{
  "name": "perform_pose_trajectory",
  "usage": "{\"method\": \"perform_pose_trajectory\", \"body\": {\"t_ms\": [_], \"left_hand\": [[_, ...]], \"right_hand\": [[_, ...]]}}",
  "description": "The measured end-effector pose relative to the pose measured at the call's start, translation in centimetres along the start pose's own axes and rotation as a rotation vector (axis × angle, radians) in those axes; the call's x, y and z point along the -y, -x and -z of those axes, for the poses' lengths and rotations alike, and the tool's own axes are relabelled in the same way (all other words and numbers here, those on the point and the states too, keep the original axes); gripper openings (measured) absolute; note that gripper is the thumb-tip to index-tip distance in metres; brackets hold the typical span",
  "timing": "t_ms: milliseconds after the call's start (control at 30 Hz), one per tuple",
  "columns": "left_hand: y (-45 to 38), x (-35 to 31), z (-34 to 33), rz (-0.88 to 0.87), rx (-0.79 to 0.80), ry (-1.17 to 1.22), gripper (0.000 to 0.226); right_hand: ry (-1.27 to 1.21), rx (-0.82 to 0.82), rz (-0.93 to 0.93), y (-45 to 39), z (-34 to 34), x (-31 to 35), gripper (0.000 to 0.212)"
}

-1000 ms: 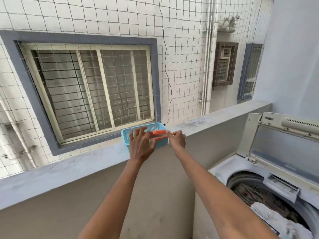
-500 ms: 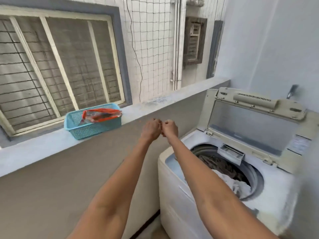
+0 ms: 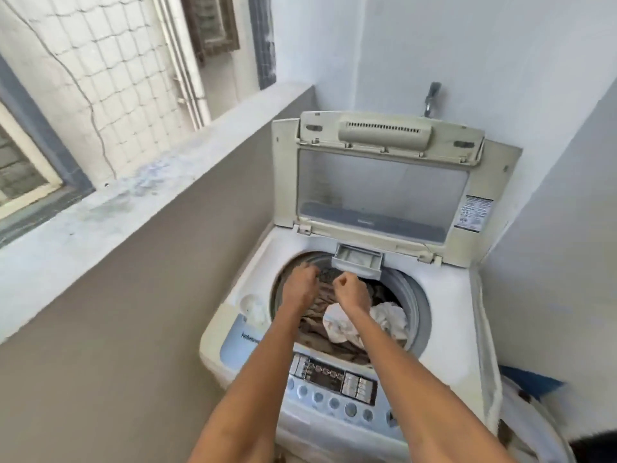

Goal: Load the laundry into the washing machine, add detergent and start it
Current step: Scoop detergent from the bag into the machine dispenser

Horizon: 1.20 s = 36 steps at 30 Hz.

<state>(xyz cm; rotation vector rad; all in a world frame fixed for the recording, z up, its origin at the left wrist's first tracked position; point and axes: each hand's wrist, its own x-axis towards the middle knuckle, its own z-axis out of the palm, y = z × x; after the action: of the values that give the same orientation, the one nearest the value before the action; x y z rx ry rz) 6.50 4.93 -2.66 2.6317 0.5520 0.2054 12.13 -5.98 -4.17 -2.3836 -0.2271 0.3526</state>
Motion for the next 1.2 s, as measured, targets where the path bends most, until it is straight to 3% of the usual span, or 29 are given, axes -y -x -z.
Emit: {"method": "perform_pose_trajectory", "body": {"t_ms": [167, 233, 367, 467, 533, 667, 800, 1033, 1200], "left_hand": [[-6.1, -0.1, -3.6, -0.295, -0.045, -0.09, 0.009], [-8.3, -0.2, -4.4, -0.408, -0.028, -0.127, 0.022], [-11.7, -0.2, -6.8, -0.59, -0.01, -0.137, 0.039], [-12.8, 0.8, -8.5, -0.742, -0.011, -0.197, 0.03], [-13.4, 1.4, -9.1, -0.755, -0.023, -0.159, 0.021], [-13.7, 1.6, -9.5, -0.718, -0.089, -0.102, 0.025], [-13.8, 1.4, -9.5, -0.74, -0.129, -0.141, 0.016], [-14.3, 0.4, -9.8, -0.694, -0.151, -0.059, 0.053], [-15.5, -0.2, -9.9, -0.673, -0.198, -0.082, 0.043]], "right_hand": [[0.122, -0.316, 0.098, -5.2, 0.7, -3.0, 0.01], [0.249, -0.387, 0.208, -7.4, 1.0, -4.2, 0.01], [0.495, -0.329, 0.346, -10.2, 1.7, -6.6, 0.022], [0.615, -0.323, 0.48, -10.9, 2.3, -7.8, 0.03], [0.639, -0.326, 0.538, -11.2, 2.8, -8.6, 0.028], [0.611, -0.319, 0.554, -12.2, 3.8, -10.0, 0.01], [0.522, -0.335, 0.543, -12.5, 4.1, -9.7, 0.011], [0.38, -0.378, 0.517, -13.0, 3.8, -9.0, 0.021], [0.303, -0.332, 0.484, -14.0, 4.3, -8.9, 0.011]]}}
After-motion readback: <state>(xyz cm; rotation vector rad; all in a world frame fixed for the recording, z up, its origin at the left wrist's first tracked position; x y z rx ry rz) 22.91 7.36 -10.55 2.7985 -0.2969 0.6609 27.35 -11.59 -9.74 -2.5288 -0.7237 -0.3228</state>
